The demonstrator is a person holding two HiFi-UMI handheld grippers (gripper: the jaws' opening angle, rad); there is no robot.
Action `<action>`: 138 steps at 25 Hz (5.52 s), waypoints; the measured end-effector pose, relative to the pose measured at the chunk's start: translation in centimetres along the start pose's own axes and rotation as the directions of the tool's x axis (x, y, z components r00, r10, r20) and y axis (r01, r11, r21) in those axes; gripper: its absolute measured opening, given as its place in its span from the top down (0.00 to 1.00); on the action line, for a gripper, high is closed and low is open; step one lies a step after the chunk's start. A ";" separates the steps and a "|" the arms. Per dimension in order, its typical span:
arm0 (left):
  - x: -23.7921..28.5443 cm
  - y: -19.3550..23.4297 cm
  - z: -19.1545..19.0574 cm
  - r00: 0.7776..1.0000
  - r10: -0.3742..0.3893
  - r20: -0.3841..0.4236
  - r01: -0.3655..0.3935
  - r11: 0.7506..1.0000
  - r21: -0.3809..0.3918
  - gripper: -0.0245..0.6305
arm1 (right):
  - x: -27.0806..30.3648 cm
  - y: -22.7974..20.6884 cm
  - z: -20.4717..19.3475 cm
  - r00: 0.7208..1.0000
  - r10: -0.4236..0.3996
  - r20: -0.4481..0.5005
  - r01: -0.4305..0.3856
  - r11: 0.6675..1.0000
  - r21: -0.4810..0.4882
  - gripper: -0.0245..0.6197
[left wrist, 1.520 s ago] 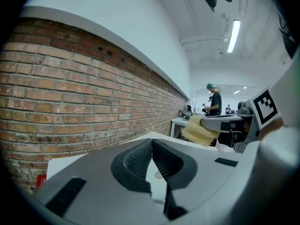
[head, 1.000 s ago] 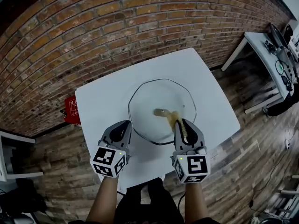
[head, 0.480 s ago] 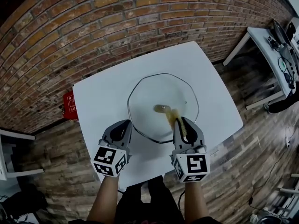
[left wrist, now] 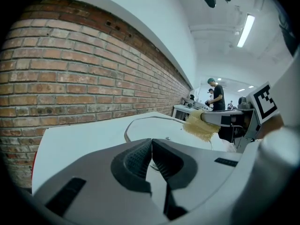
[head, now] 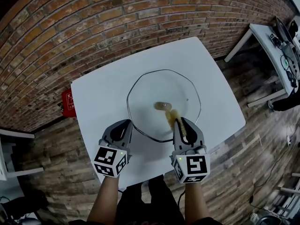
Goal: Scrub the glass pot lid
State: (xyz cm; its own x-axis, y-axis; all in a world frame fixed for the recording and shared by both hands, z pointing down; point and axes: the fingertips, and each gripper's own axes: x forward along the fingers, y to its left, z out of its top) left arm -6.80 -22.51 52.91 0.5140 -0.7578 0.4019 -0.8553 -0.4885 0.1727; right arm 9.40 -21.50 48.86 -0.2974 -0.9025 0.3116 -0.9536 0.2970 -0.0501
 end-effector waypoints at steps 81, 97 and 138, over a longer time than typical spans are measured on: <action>4.5 3.2 -2.6 0.997 -0.006 -0.077 -0.016 0.959 -0.282 0.75 | 15.1 1.3 -1.7 0.948 0.100 -0.302 -0.137 0.985 -0.104 0.87; 4.7 2.9 -2.6 0.997 -0.006 -0.082 -0.017 0.962 -0.273 0.76 | 10.4 -8.5 0.8 0.961 -0.124 -0.246 0.092 0.986 -0.139 0.87; 4.8 3.1 -2.2 0.996 -0.018 -0.088 -0.006 0.964 -0.268 0.76 | 6.8 -2.1 -5.5 0.887 0.020 -0.461 -0.114 0.978 -0.176 0.87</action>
State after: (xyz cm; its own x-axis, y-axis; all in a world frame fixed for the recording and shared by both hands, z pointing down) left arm -7.15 -26.71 57.35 0.5216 -0.7081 0.4760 -0.8448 -0.3503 0.4045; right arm 9.64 -26.50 56.29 -0.2610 -0.6507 0.7130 -0.8903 0.4478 0.0828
